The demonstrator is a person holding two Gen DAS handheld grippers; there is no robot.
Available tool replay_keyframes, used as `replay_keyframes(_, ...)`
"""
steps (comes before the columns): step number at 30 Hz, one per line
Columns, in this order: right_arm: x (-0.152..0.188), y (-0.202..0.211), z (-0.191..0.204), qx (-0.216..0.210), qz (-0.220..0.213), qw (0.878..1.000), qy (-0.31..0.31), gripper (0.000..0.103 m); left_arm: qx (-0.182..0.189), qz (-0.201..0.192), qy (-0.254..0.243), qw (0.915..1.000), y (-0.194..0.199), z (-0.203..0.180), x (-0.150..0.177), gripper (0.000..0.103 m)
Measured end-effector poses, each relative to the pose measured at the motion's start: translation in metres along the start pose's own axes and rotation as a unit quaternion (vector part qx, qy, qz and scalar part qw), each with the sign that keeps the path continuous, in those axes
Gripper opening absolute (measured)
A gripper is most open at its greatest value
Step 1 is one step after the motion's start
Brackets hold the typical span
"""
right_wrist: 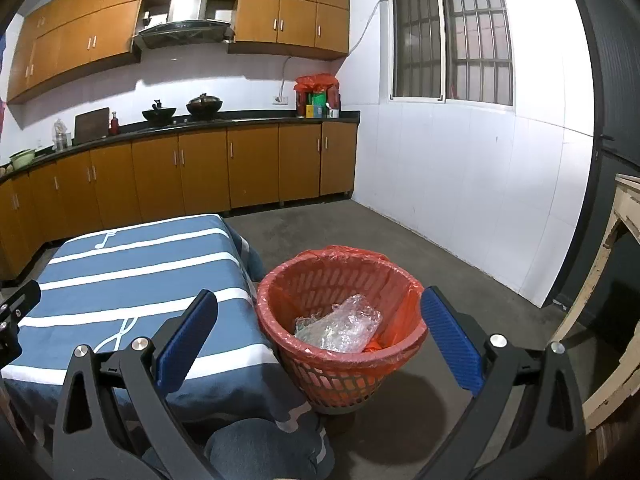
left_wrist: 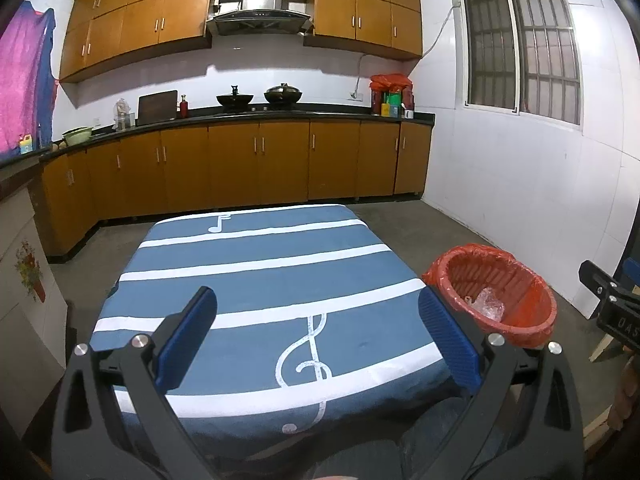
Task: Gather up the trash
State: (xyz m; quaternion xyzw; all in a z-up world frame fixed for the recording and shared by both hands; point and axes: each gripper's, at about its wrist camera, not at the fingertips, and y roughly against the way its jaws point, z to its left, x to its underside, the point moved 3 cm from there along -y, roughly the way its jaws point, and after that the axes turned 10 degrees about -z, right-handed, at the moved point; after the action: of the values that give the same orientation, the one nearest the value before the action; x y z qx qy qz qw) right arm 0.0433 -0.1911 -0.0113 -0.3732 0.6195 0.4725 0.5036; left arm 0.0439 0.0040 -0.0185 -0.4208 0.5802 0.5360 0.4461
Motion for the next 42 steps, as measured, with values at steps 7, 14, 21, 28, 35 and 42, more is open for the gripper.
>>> replay_keyframes(7, 0.003, 0.009, 0.006, 0.003, -0.009, 1.0, 0.012, 0.1, -0.01, -0.006, -0.002, 0.9999, 0.01, -0.002, 0.003, 0.099)
replay_keyframes(14, 0.006, 0.015, 0.004, 0.005, -0.008, 1.0, 0.009, 0.101, -0.011, -0.008, -0.001, 0.9999, 0.015, -0.004, 0.005, 0.099)
replay_keyframes(21, 0.008, 0.019, 0.003, 0.005, -0.008, 1.0, 0.008, 0.101, -0.013, -0.012, 0.0, 0.9998, 0.022, -0.007, 0.007, 0.099)
replay_keyframes(28, 0.008, 0.019, 0.003, 0.005, -0.007, 1.0, 0.008, 0.101, -0.014, -0.016, -0.001, 0.9998, 0.028, -0.009, 0.008, 0.099)
replay_keyframes(35, 0.008, 0.02, 0.003, 0.003, -0.006, 1.0, 0.007, 0.101, -0.016, -0.018, 0.001, 0.9997, 0.03, -0.009, 0.008, 0.099)
replay_keyframes(42, 0.01, 0.025, 0.004, 0.001, -0.004, 1.0, 0.007, 0.101, -0.018, -0.019, 0.004, 0.9996, 0.034, -0.01, 0.01, 0.099)
